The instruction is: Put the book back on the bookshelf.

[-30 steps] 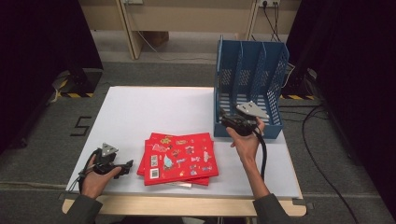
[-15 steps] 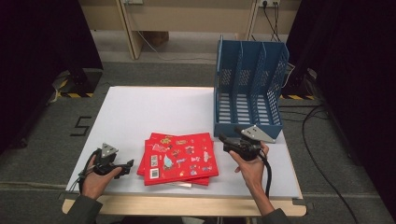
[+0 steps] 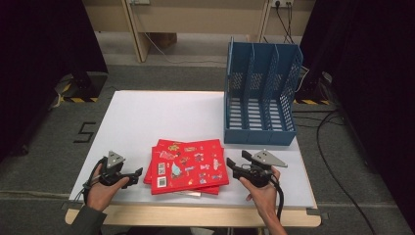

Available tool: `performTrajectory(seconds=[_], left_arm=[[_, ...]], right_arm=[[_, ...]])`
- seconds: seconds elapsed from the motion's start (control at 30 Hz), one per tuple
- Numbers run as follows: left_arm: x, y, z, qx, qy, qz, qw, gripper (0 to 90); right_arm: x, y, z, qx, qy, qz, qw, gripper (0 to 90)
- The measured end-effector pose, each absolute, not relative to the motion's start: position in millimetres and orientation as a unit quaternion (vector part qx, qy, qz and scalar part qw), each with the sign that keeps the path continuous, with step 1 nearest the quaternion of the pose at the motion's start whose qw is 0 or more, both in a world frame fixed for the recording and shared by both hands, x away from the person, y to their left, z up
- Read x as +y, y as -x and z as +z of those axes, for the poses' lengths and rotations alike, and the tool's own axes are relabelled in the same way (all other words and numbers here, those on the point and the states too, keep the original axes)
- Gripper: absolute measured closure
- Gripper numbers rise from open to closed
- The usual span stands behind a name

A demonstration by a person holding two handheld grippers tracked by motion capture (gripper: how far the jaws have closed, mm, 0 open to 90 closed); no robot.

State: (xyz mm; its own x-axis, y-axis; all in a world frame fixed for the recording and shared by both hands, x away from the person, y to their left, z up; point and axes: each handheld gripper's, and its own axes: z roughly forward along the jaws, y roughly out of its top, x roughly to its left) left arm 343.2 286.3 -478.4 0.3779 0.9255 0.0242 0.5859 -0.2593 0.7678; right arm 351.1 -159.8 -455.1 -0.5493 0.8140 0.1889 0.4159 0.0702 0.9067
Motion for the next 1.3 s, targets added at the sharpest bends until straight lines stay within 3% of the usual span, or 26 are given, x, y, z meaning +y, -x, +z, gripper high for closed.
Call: performTrajectory(seconds=[0.3, 1.0, 1.3], left_arm=[[276, -336, -474, 0.487, -0.762, 0.237, 0.355, 16.6], [260, -331, -474, 0.468, -0.778, 0.225, 0.353, 16.4], [256, -327, -472, 0.464, -0.781, 0.231, 0.348, 23.0]], right_arm=[[-160, -338, -466, 0.708, -0.447, 0.525, 0.15, 30.5], [-150, -330, -486, 0.728, -0.446, 0.507, 0.116, 30.4], [-147, -333, -493, 0.734, -0.451, 0.499, 0.092, 29.5]])
